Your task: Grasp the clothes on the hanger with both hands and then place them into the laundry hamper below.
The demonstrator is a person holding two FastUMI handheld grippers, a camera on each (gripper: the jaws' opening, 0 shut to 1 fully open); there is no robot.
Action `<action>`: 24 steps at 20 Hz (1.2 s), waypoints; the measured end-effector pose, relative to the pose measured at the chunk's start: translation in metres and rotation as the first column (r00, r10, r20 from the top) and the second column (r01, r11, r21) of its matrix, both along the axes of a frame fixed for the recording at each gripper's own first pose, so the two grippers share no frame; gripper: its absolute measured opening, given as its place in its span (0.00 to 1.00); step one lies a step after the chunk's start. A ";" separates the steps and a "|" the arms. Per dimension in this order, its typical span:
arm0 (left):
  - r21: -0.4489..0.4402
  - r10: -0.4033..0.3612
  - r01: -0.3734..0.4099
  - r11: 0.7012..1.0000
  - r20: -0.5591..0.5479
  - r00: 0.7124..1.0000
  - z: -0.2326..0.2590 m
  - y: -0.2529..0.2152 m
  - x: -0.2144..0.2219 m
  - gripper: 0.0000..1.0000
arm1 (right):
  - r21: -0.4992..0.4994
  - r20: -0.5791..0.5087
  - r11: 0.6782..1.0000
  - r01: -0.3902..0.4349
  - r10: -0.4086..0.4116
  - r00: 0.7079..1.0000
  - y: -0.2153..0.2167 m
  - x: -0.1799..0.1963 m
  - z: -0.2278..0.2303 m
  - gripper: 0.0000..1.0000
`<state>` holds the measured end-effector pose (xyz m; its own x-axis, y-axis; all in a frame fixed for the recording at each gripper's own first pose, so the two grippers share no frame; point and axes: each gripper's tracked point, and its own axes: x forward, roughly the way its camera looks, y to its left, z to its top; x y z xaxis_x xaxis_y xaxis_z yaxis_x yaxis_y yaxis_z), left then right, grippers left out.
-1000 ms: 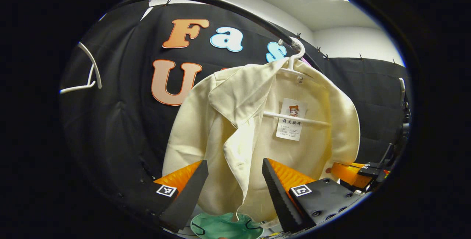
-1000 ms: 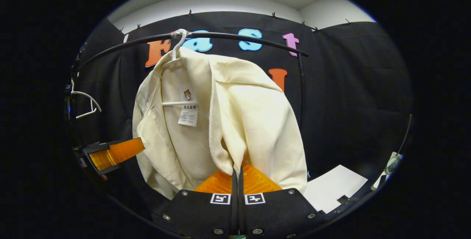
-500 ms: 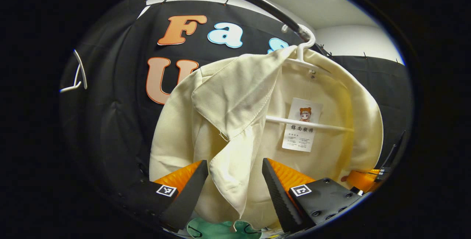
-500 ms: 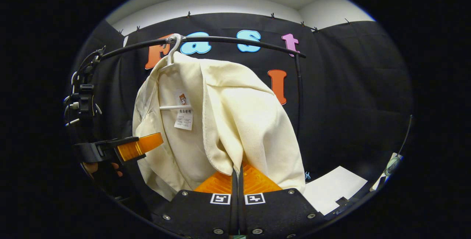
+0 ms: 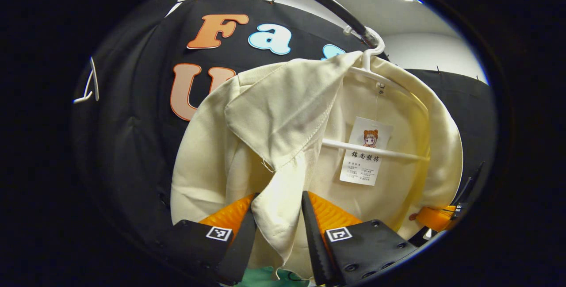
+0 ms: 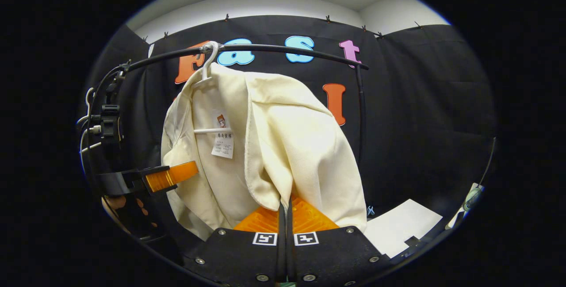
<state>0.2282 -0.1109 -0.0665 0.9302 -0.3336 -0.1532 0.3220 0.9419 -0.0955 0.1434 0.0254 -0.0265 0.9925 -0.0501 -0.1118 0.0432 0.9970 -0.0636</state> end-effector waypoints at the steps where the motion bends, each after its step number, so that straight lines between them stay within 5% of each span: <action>1: 0.007 -0.002 0.002 1.000 0.004 1.000 0.001 0.000 0.000 0.58 | -0.002 0.002 1.000 0.000 0.000 1.000 0.001 0.000 0.001 0.00; 2: 0.005 -0.016 0.016 1.000 0.003 1.000 0.002 -0.002 0.000 0.47 | -0.004 0.005 1.000 0.000 0.000 1.000 0.002 -0.001 0.001 0.00; 7: -0.033 -0.140 0.138 0.990 -0.050 0.989 -0.009 -0.027 -0.008 0.45 | 0.000 0.025 1.000 -0.001 0.001 1.000 0.011 -0.007 0.010 0.00; 9: -0.008 -0.111 0.110 0.994 -0.076 0.991 -0.014 -0.020 -0.006 0.11 | -0.004 0.033 1.000 0.002 -0.001 0.999 0.012 -0.010 0.013 0.00; 10: 0.012 -0.105 0.106 0.994 -0.067 0.992 -0.015 -0.020 -0.004 0.17 | -0.006 0.038 1.000 0.004 -0.004 0.999 0.012 -0.012 0.015 0.00; 11: 0.031 -0.105 0.107 0.994 -0.057 0.993 -0.014 -0.020 -0.003 0.09 | -0.008 0.041 1.000 0.007 -0.007 0.999 0.012 -0.013 0.017 0.00; 14: -0.028 -0.189 0.187 0.982 -0.076 0.979 -0.013 -0.034 -0.020 0.09 | -0.012 0.050 1.000 0.017 -0.017 0.999 0.010 -0.019 0.021 0.00; 19: 0.046 -0.094 0.095 0.994 -0.020 0.995 0.004 0.009 -0.017 0.09 | -0.004 0.069 0.999 0.038 -0.038 0.997 0.003 -0.025 0.033 0.00; 24: 0.021 -0.002 0.001 1.000 0.026 1.000 0.036 0.055 -0.011 0.09 | 0.005 0.124 0.996 0.091 -0.090 0.988 -0.017 -0.034 0.059 0.00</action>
